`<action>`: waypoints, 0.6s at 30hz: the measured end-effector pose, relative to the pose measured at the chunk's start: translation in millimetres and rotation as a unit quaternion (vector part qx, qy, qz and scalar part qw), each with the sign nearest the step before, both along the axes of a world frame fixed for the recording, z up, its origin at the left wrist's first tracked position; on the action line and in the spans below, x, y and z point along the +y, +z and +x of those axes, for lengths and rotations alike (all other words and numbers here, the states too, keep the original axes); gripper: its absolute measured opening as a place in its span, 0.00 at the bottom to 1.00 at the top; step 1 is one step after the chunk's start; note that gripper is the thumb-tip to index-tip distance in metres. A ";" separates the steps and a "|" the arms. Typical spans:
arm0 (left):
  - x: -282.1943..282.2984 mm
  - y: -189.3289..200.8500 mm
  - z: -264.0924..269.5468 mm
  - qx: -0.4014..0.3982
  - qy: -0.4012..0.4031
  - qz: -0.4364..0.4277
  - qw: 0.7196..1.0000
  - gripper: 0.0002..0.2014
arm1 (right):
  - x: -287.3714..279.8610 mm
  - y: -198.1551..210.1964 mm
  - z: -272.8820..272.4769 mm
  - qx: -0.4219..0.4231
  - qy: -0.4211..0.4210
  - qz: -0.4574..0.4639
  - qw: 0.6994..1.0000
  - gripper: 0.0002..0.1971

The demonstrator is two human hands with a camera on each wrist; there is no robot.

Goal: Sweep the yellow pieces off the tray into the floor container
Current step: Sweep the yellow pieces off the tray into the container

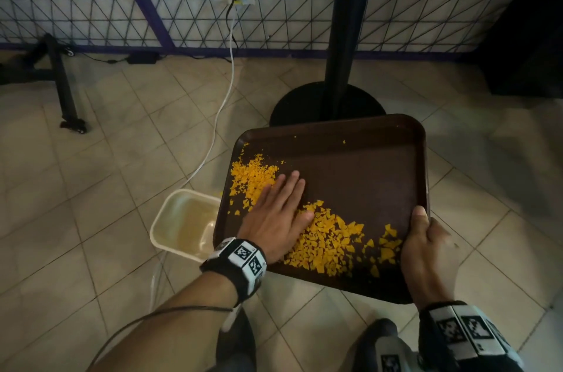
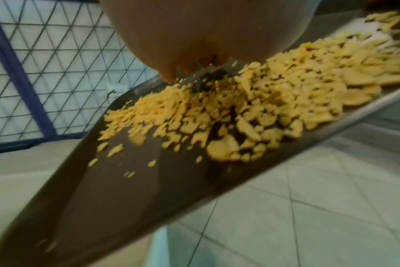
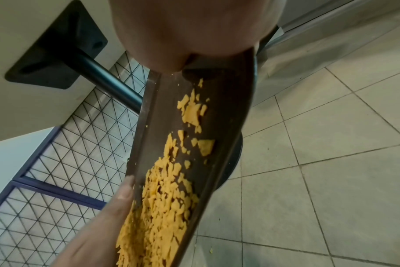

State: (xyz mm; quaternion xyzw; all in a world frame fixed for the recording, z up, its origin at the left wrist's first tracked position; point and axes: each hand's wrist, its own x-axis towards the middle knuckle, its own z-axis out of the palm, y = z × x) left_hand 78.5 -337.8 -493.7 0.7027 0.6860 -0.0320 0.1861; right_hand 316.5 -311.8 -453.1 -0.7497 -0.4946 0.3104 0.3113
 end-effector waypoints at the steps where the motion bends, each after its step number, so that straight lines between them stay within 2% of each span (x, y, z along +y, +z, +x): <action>1: 2.9 5.3 8.5 -0.017 -0.014 0.015 1.000 0.33 | -0.5 1.7 -1.0 0.002 -0.001 -0.003 1.000 0.27; 6: 0.8 23.6 89.5 -0.068 -0.179 0.119 0.974 0.31 | -1.0 4.1 -8.5 0.004 -0.010 -0.005 1.000 0.27; 9: -11.9 12.0 105.3 -0.036 -0.221 0.102 0.969 0.32 | -1.8 1.5 -8.9 0.006 -0.013 -0.010 1.000 0.30; 11: -18.1 3.2 88.9 -0.009 -0.217 0.084 0.972 0.32 | -0.9 4.5 -6.2 0.015 -0.015 -0.013 1.000 0.29; 14: -19.6 -3.0 50.7 0.007 -0.144 0.031 0.989 0.32 | -0.8 7.3 -1.5 0.029 -0.016 -0.027 0.999 0.26; 16: -16.7 1.6 33.4 0.007 -0.084 0.029 0.996 0.34 | -0.9 8.9 -1.2 0.025 -0.012 -0.029 0.999 0.25; 18: -12.6 10.7 37.0 -0.014 -0.077 0.048 0.996 0.34 | -0.5 8.3 -0.6 0.023 -0.011 -0.030 0.999 0.25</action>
